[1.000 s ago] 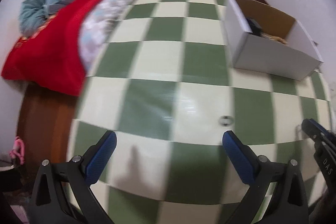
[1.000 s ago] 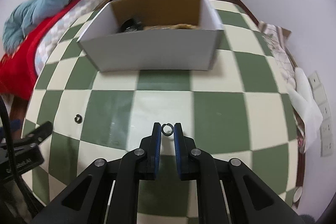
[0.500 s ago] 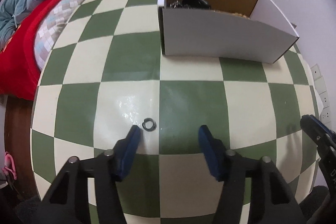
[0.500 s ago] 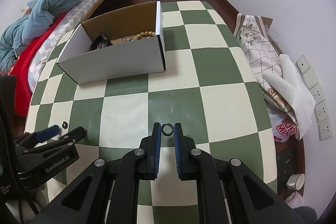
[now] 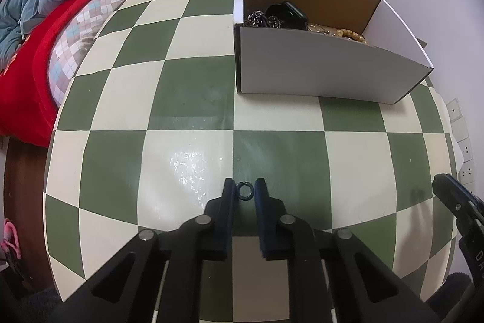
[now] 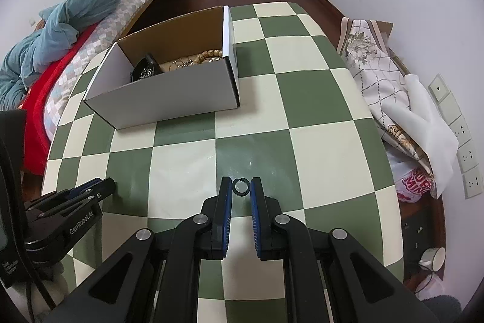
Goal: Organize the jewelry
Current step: 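Carry the black rings into the white box and open both grippers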
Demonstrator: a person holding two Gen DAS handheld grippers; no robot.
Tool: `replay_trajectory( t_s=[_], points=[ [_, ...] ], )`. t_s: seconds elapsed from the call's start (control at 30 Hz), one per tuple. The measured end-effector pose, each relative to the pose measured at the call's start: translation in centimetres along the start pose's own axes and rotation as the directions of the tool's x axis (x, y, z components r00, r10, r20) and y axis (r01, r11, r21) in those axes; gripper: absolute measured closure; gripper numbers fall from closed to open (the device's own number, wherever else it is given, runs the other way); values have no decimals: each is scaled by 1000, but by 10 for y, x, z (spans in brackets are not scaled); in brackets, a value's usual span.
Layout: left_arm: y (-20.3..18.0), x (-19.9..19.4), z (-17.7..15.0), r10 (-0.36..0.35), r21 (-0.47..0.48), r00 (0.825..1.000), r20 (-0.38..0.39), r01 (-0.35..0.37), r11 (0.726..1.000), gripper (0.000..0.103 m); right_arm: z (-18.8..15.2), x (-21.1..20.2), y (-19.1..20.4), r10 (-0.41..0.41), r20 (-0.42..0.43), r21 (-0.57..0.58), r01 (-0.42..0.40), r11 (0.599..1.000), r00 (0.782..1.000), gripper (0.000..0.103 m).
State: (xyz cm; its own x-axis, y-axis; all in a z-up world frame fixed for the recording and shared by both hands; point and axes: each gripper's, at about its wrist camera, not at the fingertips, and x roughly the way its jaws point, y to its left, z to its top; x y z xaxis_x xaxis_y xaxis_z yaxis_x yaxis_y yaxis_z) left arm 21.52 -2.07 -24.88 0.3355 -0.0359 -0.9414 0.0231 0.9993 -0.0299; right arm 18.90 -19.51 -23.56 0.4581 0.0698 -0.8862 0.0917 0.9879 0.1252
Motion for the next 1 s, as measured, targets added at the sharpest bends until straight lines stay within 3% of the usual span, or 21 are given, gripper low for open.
replay_trajectory(
  t_s=[0.27,0.5,0.7,0.87,1.0],
  points=[
    [1,-6,-1,-19,0,1000,7,19,1000,93,6,-11,3,9,22,-3,-9,1000,1000,90],
    [-7,-47,8,-74,18,995,59,74,997,93,27,-36,10,59,72,-13,-58,998,996,90],
    [-6,-92,60,-170,8,977,130,170,985,93,67,-49,17,112,109,-24,-111,994,988,90],
    [-10,-88,116,-188,22,976,115,186,982,93,111,-29,17,173,76,12,-175,985,982,90],
    [-7,-66,147,-227,-2,973,49,227,974,93,142,-2,22,193,17,20,-193,981,981,90]
  ],
)
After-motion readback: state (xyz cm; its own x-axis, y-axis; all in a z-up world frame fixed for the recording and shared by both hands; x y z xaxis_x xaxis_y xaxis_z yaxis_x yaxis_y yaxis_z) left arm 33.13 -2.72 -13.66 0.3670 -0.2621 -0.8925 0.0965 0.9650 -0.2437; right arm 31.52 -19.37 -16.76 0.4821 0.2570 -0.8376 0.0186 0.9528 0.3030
